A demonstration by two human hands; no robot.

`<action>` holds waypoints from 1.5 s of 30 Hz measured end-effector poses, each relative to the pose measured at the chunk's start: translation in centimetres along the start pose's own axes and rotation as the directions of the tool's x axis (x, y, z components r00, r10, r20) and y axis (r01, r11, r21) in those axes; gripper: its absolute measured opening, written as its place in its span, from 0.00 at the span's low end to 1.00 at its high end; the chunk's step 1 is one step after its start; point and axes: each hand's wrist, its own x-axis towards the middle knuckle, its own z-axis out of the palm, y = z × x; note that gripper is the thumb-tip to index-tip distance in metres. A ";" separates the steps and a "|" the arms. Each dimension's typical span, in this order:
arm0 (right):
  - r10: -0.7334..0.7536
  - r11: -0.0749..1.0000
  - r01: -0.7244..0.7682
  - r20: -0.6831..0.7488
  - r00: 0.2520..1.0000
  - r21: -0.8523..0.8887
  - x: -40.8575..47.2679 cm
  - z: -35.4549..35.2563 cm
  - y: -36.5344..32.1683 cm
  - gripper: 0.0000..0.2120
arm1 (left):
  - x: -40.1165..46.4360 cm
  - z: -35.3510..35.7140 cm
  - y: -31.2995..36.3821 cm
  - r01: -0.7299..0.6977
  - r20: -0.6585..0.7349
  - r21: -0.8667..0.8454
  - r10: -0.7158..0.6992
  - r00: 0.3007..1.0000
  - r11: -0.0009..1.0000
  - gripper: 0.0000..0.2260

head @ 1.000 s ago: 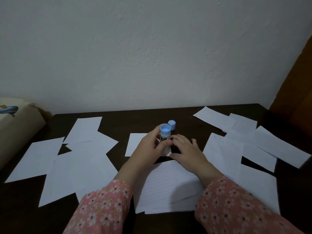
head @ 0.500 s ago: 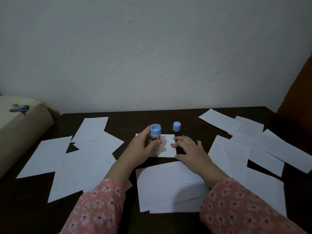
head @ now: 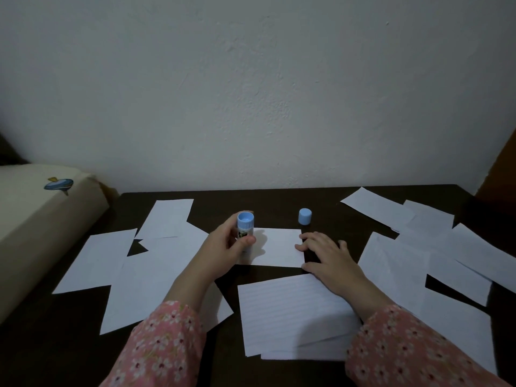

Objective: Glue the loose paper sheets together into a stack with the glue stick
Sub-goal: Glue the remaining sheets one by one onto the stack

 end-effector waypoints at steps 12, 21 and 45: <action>0.008 1.000 -0.008 -0.005 1.000 0.004 0.0 0.1 0.1 0.16 | -0.3 -0.5 -0.5 0.071 -0.057 -0.047 -0.074 0.996 0.996 0.25; 0.016 1.000 -0.016 -0.008 1.000 0.004 -0.1 0.0 -0.1 0.16 | 0.0 -1.4 -0.2 0.014 -0.404 -0.491 -0.242 0.882 0.871 0.09; 0.041 0.995 -0.036 -0.046 0.998 0.094 -0.2 -0.2 -0.2 0.20 | 6.7 7.9 5.3 -0.059 -0.098 -0.011 0.058 0.993 0.998 0.24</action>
